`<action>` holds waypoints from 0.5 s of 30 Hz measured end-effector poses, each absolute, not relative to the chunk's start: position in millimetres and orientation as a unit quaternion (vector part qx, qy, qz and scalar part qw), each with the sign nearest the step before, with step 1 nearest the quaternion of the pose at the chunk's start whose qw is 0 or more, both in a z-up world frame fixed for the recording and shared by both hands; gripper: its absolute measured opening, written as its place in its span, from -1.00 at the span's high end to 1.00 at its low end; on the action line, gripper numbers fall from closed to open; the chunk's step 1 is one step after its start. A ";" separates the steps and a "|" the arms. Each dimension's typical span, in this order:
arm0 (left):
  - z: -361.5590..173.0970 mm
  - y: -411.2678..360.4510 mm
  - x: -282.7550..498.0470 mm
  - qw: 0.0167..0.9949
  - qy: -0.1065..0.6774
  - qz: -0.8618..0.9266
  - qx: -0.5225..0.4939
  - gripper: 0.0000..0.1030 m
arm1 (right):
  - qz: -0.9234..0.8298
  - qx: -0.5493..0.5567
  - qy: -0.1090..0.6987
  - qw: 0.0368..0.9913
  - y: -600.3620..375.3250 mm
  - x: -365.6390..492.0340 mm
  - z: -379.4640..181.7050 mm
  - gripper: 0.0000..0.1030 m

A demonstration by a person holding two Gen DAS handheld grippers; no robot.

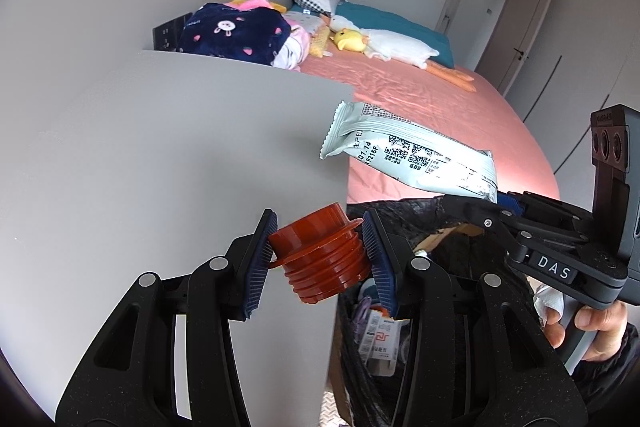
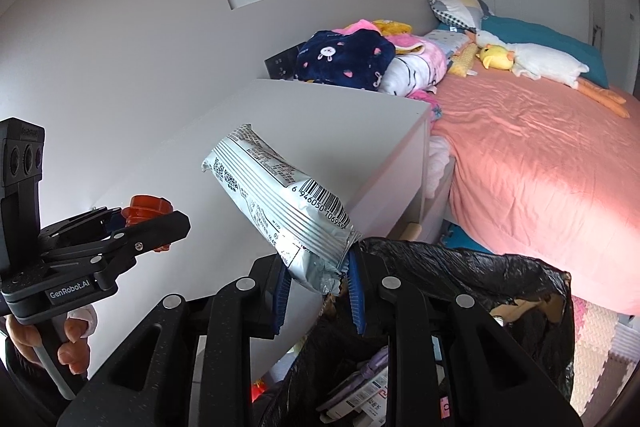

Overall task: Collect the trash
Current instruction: 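Carry the orange cap and foil packet in both tools over the trash bag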

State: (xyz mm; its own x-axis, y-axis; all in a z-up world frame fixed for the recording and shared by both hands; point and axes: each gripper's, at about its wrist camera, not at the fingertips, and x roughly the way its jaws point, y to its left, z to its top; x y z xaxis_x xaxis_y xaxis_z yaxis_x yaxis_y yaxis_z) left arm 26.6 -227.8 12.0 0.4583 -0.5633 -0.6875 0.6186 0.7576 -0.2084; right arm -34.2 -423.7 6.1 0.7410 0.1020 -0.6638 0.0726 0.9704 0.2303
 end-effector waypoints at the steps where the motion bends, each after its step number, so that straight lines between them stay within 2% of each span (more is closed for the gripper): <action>1: 11.9 -230.4 24.1 0.852 0.388 -0.348 0.037 0.14 | 0.005 0.121 0.359 0.925 -425.6 -37.9 5.9 0.50; 15: 8.3 -268.5 -10.2 0.836 0.387 -0.384 0.059 0.14 | -0.039 0.145 0.352 0.924 -462.6 -83.6 2.1 0.50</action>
State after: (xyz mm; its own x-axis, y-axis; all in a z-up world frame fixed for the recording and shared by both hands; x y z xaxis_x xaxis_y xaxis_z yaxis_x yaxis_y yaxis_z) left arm -10.2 -268.5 8.3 0.4063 -0.5957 -0.6928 0.6874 0.6988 -0.1978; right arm -83.6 -462.6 2.1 0.7485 0.0303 -0.6625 0.1742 0.9549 0.2405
